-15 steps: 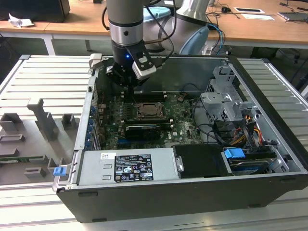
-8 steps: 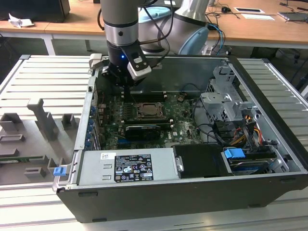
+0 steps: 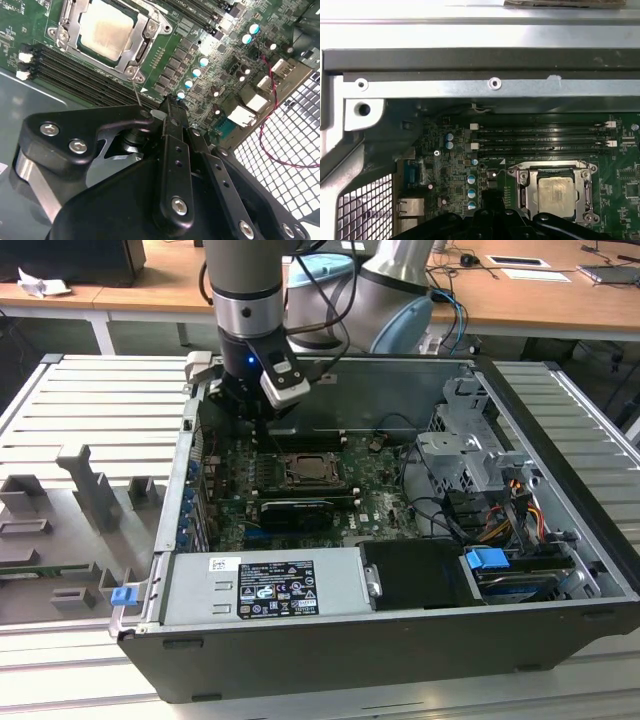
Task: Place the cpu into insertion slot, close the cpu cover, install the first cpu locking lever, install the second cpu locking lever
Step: 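Install the first cpu locking lever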
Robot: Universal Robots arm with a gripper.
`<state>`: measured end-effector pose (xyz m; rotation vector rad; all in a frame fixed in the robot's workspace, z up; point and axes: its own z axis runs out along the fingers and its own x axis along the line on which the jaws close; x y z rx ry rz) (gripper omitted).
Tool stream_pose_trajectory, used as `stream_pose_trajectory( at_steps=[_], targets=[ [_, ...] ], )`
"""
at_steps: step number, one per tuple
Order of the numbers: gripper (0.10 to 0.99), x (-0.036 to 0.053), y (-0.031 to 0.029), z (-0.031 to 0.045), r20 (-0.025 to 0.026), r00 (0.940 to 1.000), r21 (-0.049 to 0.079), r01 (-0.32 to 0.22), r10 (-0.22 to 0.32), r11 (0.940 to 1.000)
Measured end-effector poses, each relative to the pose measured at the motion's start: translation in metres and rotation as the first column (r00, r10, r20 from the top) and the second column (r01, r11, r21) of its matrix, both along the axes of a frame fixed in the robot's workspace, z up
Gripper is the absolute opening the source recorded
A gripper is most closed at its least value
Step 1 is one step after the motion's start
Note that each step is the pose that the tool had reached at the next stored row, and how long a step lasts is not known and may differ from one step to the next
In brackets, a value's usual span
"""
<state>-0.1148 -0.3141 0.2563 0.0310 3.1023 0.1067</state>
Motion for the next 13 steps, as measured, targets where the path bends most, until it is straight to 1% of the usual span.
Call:
stream_pose_trajectory(
  at_steps=[7, 10, 13],
  targets=[
    [0.106, -0.0031, 0.0029, -0.0037, 0.0, 1.0, 0.005, 0.0, 0.0, 1.0],
    [0.106, -0.0039, 0.0048, -0.0038, 0.0, 1.0, 0.006, -0.001, 0.001, 1.0],
    [0.106, -0.0051, 0.0079, -0.0038, 0.0, 1.0, 0.006, -0.001, 0.001, 1.0]
  ],
)
